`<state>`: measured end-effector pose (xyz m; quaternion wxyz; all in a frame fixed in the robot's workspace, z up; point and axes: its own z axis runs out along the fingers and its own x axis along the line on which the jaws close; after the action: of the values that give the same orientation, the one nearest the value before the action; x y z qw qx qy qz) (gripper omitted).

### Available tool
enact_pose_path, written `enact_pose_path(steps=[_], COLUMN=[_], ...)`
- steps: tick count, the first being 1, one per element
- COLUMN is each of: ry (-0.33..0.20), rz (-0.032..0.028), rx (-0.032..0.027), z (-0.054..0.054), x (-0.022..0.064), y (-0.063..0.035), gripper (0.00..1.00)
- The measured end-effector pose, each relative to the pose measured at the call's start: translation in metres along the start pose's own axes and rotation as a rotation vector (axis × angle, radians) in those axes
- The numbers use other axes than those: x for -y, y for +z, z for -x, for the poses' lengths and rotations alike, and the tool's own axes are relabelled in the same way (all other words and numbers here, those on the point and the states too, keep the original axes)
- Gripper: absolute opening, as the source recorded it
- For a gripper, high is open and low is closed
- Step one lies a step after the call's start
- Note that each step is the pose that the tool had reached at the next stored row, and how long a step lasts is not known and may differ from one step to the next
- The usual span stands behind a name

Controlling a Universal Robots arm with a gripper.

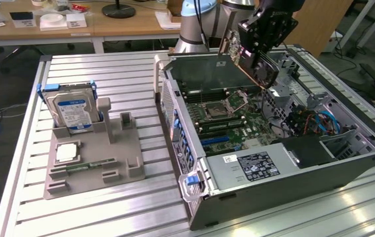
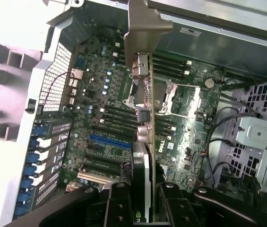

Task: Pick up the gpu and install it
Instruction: 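Insert the gpu into the slot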

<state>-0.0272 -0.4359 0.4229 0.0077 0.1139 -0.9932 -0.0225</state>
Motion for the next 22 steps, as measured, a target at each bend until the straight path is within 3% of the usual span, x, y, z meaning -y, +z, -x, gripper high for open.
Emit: enact_pose_path(steps=[22], ry=[-0.196], rz=[-0.0018], rx=[-0.0091], z=[-0.0001], x=[0.0003], y=[0.0001], gripper=[0.28])
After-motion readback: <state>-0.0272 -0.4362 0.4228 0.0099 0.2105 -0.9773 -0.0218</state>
